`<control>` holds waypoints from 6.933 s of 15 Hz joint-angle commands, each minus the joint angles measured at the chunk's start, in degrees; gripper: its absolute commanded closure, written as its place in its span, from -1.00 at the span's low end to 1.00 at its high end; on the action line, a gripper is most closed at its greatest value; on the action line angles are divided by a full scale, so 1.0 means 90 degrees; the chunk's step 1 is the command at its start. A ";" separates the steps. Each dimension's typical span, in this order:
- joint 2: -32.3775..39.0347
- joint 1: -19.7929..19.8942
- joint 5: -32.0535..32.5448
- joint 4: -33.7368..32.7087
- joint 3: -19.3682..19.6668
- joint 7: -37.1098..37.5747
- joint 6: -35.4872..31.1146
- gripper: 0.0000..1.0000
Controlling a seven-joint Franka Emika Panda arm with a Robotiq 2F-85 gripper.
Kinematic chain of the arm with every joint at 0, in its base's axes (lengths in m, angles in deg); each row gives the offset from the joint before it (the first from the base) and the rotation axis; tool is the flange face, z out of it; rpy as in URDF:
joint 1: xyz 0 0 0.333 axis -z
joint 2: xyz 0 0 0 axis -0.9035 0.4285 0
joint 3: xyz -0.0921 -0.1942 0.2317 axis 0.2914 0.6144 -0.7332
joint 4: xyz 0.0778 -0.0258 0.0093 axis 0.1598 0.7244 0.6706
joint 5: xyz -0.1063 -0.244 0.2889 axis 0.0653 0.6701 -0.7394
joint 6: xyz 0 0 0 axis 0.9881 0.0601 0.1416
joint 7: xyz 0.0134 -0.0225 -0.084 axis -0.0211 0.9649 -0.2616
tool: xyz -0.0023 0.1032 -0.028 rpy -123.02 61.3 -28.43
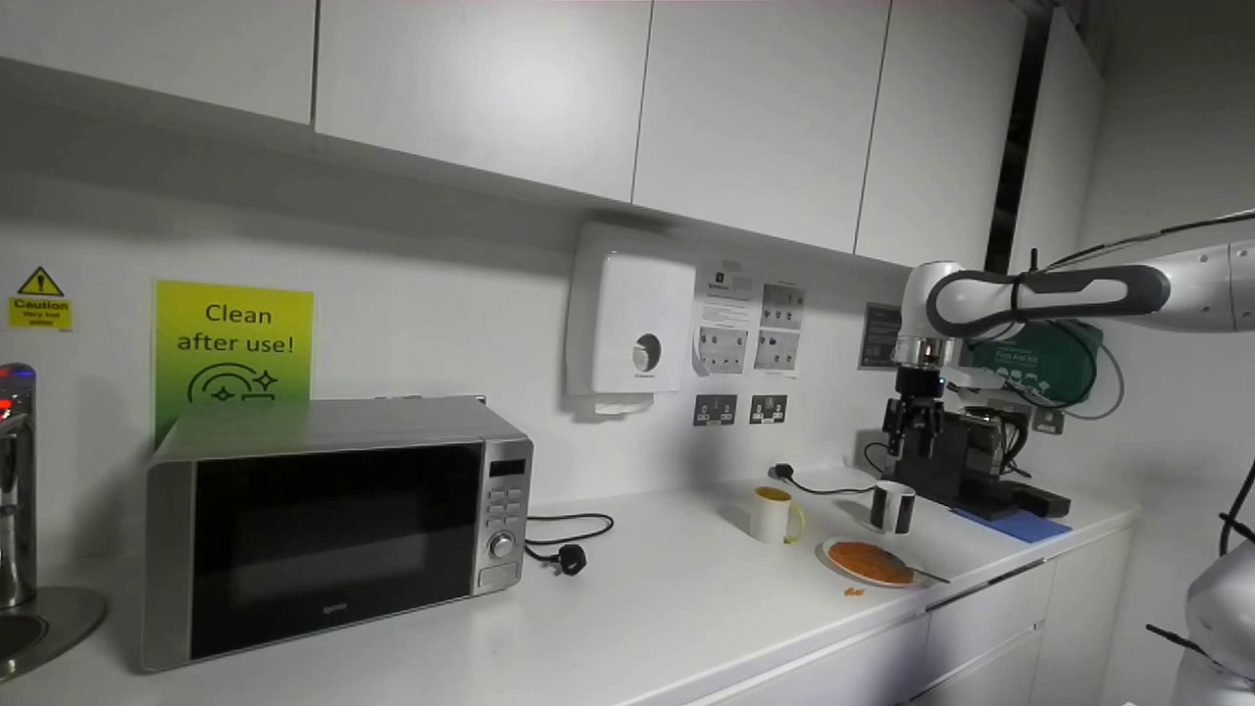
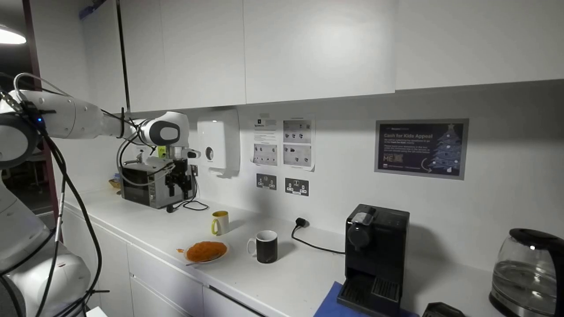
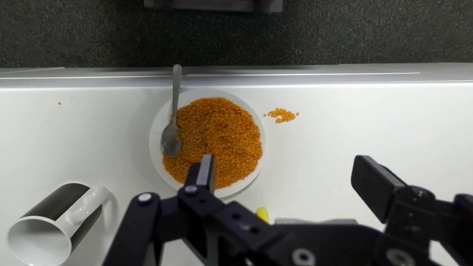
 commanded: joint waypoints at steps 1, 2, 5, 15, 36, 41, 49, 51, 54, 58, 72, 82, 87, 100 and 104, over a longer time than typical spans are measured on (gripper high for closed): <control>0.0004 0.0003 0.0001 -0.0011 -0.0001 -0.0002 0.0011 -1.00; 0.0004 0.0003 0.0001 -0.0011 -0.0001 -0.0002 0.0011 -1.00; 0.0004 0.0003 0.0001 -0.0011 -0.0001 -0.0002 0.0011 -1.00; 0.0139 0.0289 0.0142 0.0114 0.0011 0.0771 -0.0006 -1.00; 0.0633 0.0699 0.1381 0.1035 0.0613 0.0107 -0.0820 -1.00; 0.0656 0.0639 0.1071 0.1179 0.0625 0.0135 -0.0927 -1.00; 0.0953 0.0673 0.1481 0.1517 0.0636 -0.0185 -0.0943 -1.00; 0.1045 0.0673 0.1496 0.1581 0.0659 -0.0250 -0.0970 -1.00; 0.1204 0.0665 0.1364 0.1644 0.0689 -0.0245 -0.1174 -1.00; 0.1245 0.0687 0.1559 0.2061 0.0664 -0.0159 -0.2367 -1.00; 0.1091 0.0680 0.1247 0.2649 0.0759 -0.0522 -0.2996 -1.00; 0.0954 0.0684 0.1234 0.2780 0.0858 -0.0764 -0.2795 -0.86; 0.0971 0.0682 0.1245 0.2784 0.0845 -0.0734 -0.2811 -0.02; 0.1006 0.0687 0.1411 0.2746 0.0788 -0.0680 -0.2742 0.87; 0.0958 0.0639 0.1396 0.2642 0.0766 -0.0834 -0.2442 0.82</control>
